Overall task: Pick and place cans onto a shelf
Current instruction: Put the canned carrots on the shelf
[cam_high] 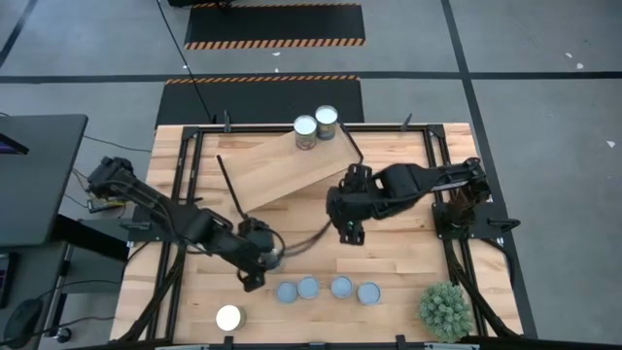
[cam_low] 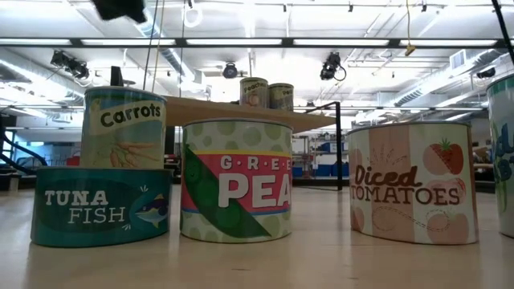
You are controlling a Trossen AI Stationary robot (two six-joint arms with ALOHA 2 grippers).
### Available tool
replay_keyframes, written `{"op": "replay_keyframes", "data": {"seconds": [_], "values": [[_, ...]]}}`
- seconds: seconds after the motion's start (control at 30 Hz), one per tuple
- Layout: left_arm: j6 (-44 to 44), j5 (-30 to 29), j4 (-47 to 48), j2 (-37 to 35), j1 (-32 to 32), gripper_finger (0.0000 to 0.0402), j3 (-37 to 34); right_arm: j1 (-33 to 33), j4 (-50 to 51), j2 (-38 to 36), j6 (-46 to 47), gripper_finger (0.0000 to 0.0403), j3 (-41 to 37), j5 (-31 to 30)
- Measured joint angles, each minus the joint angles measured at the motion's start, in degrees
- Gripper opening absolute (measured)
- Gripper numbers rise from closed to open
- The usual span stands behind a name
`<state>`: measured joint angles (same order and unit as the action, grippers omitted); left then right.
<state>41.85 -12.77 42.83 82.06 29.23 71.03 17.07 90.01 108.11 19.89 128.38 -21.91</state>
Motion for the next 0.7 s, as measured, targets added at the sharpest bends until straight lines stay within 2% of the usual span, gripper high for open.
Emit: {"op": "replay_keyframes", "data": {"seconds": [0.1,0.23,0.33,0.4,0.6,0.7], "values": [[2.34,-1.45,3.13,4.38,0.02,0.0228,4.57,2.51,0.0,-0.04,-1.24,0.0373,-0.01,-0.06],[2.51,-2.03,4.77,9.36,0.0,0.0229,9.91,6.18,0.0,-0.58,-2.26,0.0373,-0.02,-3.05],[3.9,-4.24,5.61,12.4,-0.04,0.0231,11.5,8.48,0.0,-0.67,-2.47,0.0373,-0.02,-6.2],[4.27,-3.54,5.99,13.75,-0.9,0.0241,11.53,9.69,-0.02,-0.8,-2.06,0.0373,-0.02,-6.71],[3.89,3.22,6.03,15.67,-4.29,0.0327,11.54,12.83,-0.37,-0.98,-0.01,0.0373,-0.02,-7.16],[3.43,2.72,7.19,15.54,-5.28,0.0377,11.58,13.66,-0.37,-0.98,0.96,0.0373,-0.02,-8.2]]}}
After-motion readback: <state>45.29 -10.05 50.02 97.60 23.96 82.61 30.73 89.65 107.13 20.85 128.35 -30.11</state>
